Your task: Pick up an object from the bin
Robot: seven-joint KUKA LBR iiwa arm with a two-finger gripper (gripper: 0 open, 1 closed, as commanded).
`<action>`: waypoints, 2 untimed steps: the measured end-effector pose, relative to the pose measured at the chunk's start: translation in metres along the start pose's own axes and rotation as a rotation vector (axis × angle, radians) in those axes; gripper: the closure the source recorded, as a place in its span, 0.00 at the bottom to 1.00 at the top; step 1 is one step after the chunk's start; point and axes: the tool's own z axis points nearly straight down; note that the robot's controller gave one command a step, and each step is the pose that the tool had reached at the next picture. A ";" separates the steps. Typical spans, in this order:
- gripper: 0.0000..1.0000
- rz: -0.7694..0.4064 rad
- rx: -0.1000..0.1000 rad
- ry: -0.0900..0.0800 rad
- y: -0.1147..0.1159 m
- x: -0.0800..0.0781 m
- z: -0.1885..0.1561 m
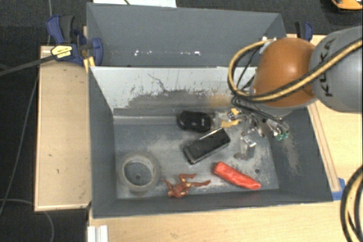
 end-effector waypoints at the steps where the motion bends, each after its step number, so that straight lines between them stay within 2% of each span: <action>1: 0.00 -0.216 -0.002 -0.001 0.026 -0.032 0.015; 2: 0.00 -0.240 0.001 -0.003 0.039 -0.028 0.059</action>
Offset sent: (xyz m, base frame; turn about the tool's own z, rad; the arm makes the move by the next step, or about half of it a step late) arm 0.0105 0.0459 -0.0604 -0.2389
